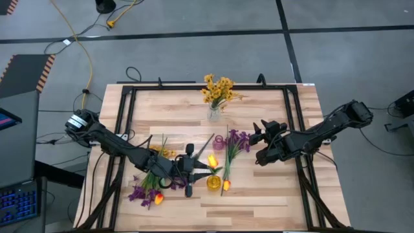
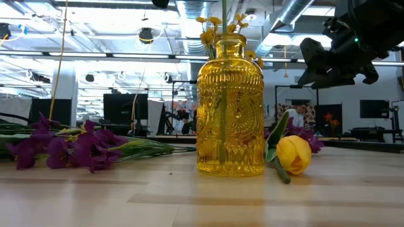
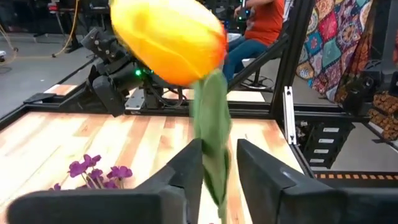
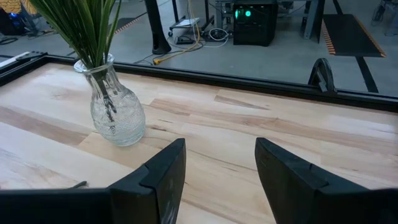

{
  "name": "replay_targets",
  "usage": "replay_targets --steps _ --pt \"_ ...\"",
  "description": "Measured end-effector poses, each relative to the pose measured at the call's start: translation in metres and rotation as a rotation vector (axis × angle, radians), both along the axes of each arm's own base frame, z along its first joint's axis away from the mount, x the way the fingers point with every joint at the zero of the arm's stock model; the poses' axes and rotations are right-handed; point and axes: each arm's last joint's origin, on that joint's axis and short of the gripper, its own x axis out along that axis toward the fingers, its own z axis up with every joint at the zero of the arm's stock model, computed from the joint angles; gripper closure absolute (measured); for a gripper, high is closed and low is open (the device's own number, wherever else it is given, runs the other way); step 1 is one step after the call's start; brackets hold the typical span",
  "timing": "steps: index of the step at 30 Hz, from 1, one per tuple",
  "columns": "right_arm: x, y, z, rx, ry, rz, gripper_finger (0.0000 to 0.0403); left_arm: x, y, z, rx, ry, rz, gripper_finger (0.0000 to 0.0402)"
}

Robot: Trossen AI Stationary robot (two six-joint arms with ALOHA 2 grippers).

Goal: Sort flowers into vase by color
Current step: Put the middle yellow tulip into the yellow vase, then put the middle violet flowers into the violet vase

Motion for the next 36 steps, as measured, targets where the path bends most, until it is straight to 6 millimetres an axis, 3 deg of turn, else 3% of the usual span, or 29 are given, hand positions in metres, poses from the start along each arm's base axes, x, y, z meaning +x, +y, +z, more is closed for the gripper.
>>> replay_targets --steps 15,25,36 --pt "0.000 0.000 0.000 0.000 0.001 0.000 0.0184 0.000 -0.002 -0.001 -0.049 0.011 -0.047 0.0224" --pt "0.000 0.000 0.000 0.000 0.000 0.000 0.0184 -0.003 -0.002 -0.001 -0.046 0.047 -0.077 0.0218" --pt "0.000 0.000 0.000 0.000 0.001 0.000 0.0184 -0.025 0.007 0.016 -0.087 0.122 -0.058 0.0218"
